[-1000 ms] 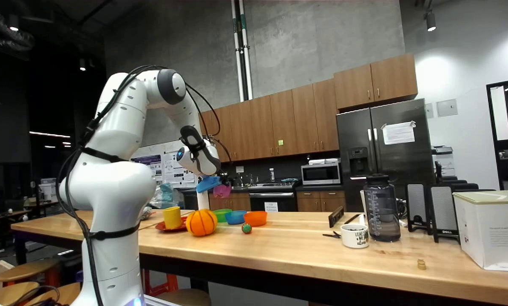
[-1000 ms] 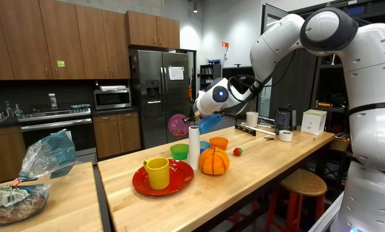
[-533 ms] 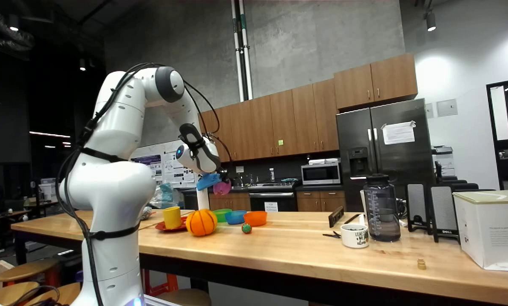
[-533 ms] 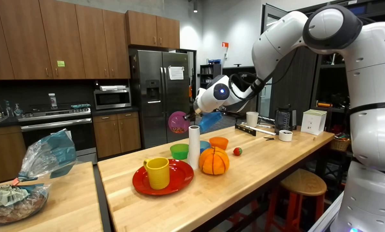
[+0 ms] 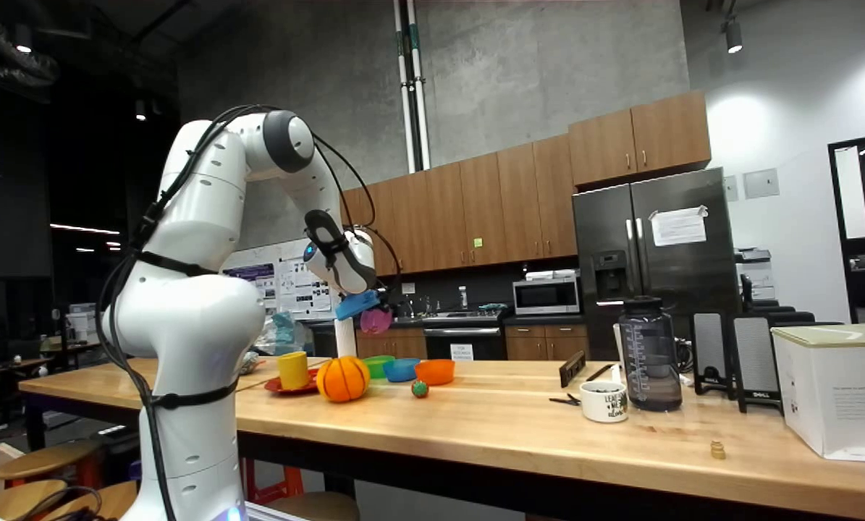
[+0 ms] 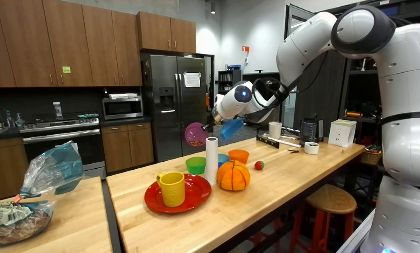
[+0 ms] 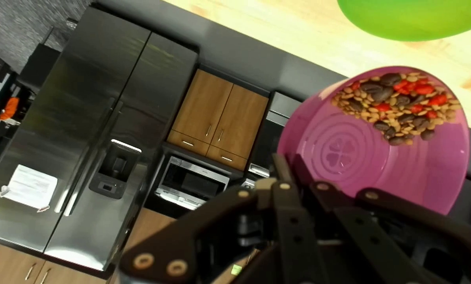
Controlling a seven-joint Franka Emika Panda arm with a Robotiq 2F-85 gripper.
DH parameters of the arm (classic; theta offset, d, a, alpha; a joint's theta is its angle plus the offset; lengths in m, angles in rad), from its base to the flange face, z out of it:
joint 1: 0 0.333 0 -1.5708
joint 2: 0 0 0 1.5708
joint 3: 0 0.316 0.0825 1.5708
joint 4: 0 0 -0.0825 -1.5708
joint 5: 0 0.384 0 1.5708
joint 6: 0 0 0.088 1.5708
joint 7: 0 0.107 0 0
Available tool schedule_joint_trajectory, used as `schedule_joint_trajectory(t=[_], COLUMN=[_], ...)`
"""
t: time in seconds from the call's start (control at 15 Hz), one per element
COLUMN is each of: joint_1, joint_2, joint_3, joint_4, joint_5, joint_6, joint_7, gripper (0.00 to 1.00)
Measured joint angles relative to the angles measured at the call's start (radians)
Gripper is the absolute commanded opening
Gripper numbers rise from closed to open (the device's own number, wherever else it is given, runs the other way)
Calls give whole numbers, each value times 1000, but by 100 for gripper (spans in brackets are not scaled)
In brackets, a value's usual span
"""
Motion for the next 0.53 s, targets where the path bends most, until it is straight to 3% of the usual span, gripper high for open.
schedule_joint_trajectory(t=[0.53], joint_1=[10], joint_2=[0], joint_3=[17], joint_4=[-2], joint_5=[395], joint_6=[-19], joint_7=[-523], gripper=[1])
